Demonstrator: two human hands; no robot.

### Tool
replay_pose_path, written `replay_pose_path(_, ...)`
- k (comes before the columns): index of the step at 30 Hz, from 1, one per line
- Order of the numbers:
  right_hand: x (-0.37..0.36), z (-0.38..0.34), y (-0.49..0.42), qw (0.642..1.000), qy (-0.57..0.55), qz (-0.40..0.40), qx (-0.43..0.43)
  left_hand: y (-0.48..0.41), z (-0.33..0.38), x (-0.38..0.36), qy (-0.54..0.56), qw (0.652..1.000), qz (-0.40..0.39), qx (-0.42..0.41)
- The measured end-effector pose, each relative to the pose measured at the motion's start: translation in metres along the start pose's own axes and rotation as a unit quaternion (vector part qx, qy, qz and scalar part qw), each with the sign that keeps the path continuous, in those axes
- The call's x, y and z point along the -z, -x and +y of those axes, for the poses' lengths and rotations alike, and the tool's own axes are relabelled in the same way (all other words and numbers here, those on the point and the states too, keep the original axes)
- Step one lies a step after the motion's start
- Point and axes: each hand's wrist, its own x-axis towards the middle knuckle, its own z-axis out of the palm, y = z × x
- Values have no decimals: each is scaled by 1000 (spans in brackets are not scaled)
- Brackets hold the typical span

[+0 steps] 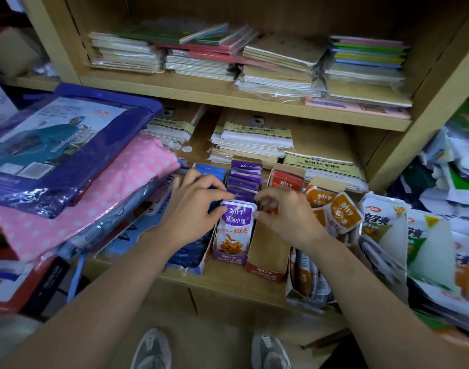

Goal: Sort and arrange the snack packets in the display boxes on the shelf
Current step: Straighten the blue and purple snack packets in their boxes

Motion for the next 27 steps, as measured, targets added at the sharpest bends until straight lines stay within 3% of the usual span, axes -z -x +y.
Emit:
replay_pose_path(6, 1, -4, 10, 1000, 17, 20, 7, 7, -1, 9, 48, 999, 3, -19)
replay_pose_path(8, -2, -11, 24, 998, 27, 43, 49, 21, -1, 21, 66, 997, 7, -31)
replay_pose_path(12, -26, -33, 57, 984, 103, -27, 139, 63, -5, 42, 97, 995, -2, -12)
replay_pose_path(14, -40, -36, 62, 971, 162, -26, 175, 84, -6, 49, 81, 997, 3, 6)
replay_pose_path(19, -59, -35, 61, 961, 234, 2, 149, 121, -9, 46, 36, 998, 24, 42)
replay_pose_path(23, -68, -32, 58, 974, 186, 9, 128, 131, -11, 44, 39, 998, 21, 46)
replay_pose_path(27, -70, -32, 68, 983, 110, -33, 146, 127, -9, 37, 48, 996, 56, 47)
